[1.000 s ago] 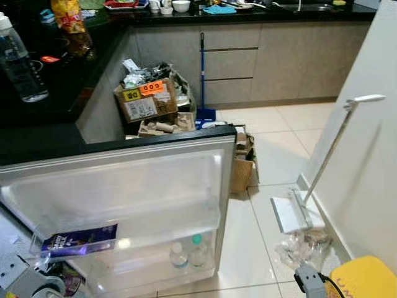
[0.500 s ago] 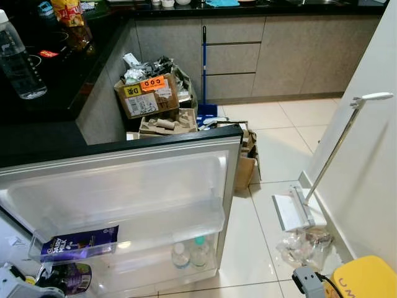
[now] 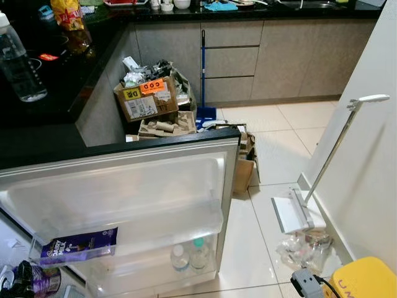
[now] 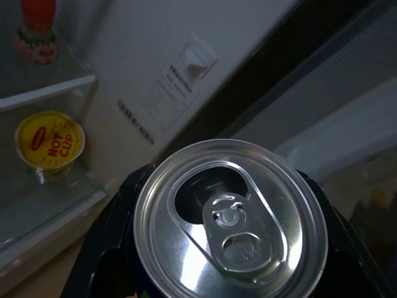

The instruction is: Restocking fridge

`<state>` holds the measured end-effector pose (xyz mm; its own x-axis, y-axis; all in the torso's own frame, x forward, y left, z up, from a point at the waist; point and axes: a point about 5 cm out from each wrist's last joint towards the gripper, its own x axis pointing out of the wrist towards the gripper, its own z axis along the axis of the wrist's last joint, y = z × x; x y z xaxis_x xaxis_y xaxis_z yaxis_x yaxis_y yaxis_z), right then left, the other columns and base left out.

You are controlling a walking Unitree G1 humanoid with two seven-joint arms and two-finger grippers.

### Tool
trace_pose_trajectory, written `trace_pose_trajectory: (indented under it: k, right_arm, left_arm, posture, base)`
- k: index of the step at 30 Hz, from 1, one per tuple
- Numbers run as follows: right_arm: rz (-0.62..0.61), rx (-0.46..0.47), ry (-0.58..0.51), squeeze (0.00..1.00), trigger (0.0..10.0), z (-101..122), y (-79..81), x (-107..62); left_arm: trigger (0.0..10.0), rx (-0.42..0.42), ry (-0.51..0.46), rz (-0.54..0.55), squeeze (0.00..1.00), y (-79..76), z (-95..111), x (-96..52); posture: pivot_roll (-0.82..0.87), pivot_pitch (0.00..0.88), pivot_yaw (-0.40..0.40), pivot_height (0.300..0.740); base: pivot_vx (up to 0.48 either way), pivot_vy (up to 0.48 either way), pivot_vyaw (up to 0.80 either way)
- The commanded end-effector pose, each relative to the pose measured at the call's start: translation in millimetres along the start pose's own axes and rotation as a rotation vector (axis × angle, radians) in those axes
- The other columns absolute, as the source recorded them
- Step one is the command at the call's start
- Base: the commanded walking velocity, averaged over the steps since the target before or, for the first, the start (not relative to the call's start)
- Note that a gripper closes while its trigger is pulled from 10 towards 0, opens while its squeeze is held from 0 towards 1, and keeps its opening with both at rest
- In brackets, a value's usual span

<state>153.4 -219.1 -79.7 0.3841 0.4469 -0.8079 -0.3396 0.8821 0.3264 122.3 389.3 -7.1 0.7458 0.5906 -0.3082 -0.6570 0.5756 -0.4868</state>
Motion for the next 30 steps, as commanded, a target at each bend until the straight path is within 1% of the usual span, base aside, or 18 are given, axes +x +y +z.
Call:
trace_pose_trajectory:
  k: [1, 3, 4, 7, 8, 9, 10, 11, 12, 13, 15, 17, 19, 22, 25, 26, 29, 30]
  right_arm:
    - [0.002, -0.007, 0.007, 0.0, 10.0, -0.6, 0.0, -0.2]
    - [0.004, -0.008, 0.01, 0.0, 10.0, -1.3, 0.4, 0.0]
    - [0.008, -0.009, 0.013, 0.0, 10.0, -1.9, 0.8, 0.0]
    - [0.021, -0.012, 0.018, 0.0, 10.0, -2.6, 1.4, -0.1]
    - [0.023, -0.012, 0.018, 0.0, 10.0, -2.4, 1.0, -0.6]
    - [0.023, -0.012, 0.018, 0.0, 10.0, -2.4, 1.0, -0.6]
    - [0.026, -0.012, 0.018, 0.0, 10.0, -2.0, 0.5, -1.0]
    - [0.026, -0.012, 0.018, 0.0, 10.0, -2.0, 0.5, -1.0]
    - [0.031, -0.011, 0.017, 0.0, 10.0, -1.4, -0.1, -1.6]
    - [0.034, -0.01, 0.017, 0.0, 10.0, -1.4, -0.1, -1.8]
    - [0.039, -0.011, 0.02, 0.0, 10.0, -1.4, -0.2, -2.0]
    - [0.041, -0.011, 0.021, 0.0, 10.0, -1.4, -0.1, -2.0]
    - [0.043, -0.011, 0.021, 0.0, 10.0, -1.4, 0.3, -1.8]
    - [0.044, -0.01, 0.021, 0.0, 10.0, -1.5, 0.6, -1.6]
    - [0.051, -0.009, 0.023, 0.0, 10.0, -3.0, 2.0, -0.9]
    - [0.051, -0.009, 0.023, 0.0, 10.0, -3.0, 2.0, -0.9]
    - [0.052, -0.012, 0.031, 0.0, 10.0, -4.6, 2.1, -1.2]
    - [0.052, -0.012, 0.031, 0.0, 10.0, -4.6, 2.1, -1.2]
  left_arm:
    - [10.0, 0.043, 0.005, 0.016, 0.0, 5.4, 6.0, -0.9]
    - [10.0, 0.041, -0.019, 0.021, 0.0, 8.7, 12.1, -1.5]
    - [10.0, 0.016, -0.059, 0.008, 0.0, 9.9, 19.9, -0.9]
    - [10.0, -0.06, -0.182, -0.097, 0.0, 4.0, 43.9, 4.3]
    - [10.0, -0.071, -0.209, -0.16, 0.0, -0.7, 50.8, 6.3]
    - [10.0, -0.071, -0.209, -0.16, 0.0, -0.7, 50.8, 6.3]
    - [10.0, -0.077, -0.23, -0.251, 0.0, -8.0, 57.8, 8.7]
    - [10.0, -0.077, -0.23, -0.251, 0.0, -8.0, 57.8, 8.7]
    - [10.0, -0.072, -0.254, -0.404, 0.0, -20.8, 68.2, 11.4]
    - [10.0, -0.063, -0.268, -0.508, 0.0, -30.1, 74.7, 12.3]
    - [10.0, -0.057, -0.278, -0.617, 0.0, -40.8, 80.9, 13.0]
    - [10.0, -0.06, -0.277, -0.634, 0.0, -42.7, 81.7, 13.3]
    - [10.0, -0.091, -0.244, -0.685, 0.0, -46.1, 73.2, 12.0]
    - [10.0, -0.108, -0.229, -0.703, 0.0, -46.6, 68.6, 10.9]
    - [10.0, -0.237, -0.239, -0.724, 0.0, -39.9, 58.9, 4.0]
    - [10.0, -0.237, -0.239, -0.724, 0.0, -39.9, 58.9, 4.0]
    - [10.0, -0.315, -0.248, -0.739, 0.0, -37.6, 55.9, 0.9]
    - [10.0, -0.315, -0.248, -0.739, 0.0, -37.6, 55.9, 0.9]
  posture:
    - [-0.08, 0.0, -0.003, 0.74]
    - [-0.08, 0.0, -0.006, 0.74]
    - [-0.08, 0.0, -0.006, 0.74]
    - [-0.08, 0.0, -0.01, 0.74]
    - [-0.08, 0.0, -0.011, 0.74]
    - [-0.08, 0.0, -0.011, 0.74]
    - [-0.08, 0.0, -0.011, 0.74]
    - [-0.08, 0.0, -0.011, 0.74]
    - [-0.08, 0.0, -0.013, 0.74]
    - [-0.08, 0.0, -0.013, 0.74]
    - [-0.08, 0.0, -0.015, 0.74]
    - [-0.08, 0.0, -0.015, 0.74]
    - [-0.07, 0.0, -0.013, 0.74]
    - [-0.07, 0.0, -0.013, 0.74]
    - [-0.08, 0.0, -0.011, 0.74]
    - [-0.08, 0.0, -0.011, 0.74]
    - [-0.08, 0.0, -0.011, 0.74]
    - [-0.08, 0.0, -0.011, 0.74]
  base:
    - [0.0, 0.0, 0.0]
    - [0.0, 0.0, 0.0]
    - [0.0, 0.0, 0.0]
    - [0.0, 0.0, 0.0]
    - [0.0, 0.0, 0.0]
    - [0.0, 0.0, 0.0]
    - [0.0, 0.0, 0.0]
    - [0.0, 0.0, 0.0]
    - [0.0, 0.0, 0.0]
    - [0.0, 0.0, 0.0]
    - [0.0, 0.0, 0.0]
    - [0.0, 0.0, 0.0]
    - [0.0, 0.0, 0.0]
    - [0.0, 0.0, 0.0]
    - [0.0, 0.0, 0.0]
    - [0.0, 0.0, 0.0]
    - [0.0, 0.0, 0.0]
    - [0.0, 0.0, 0.0]
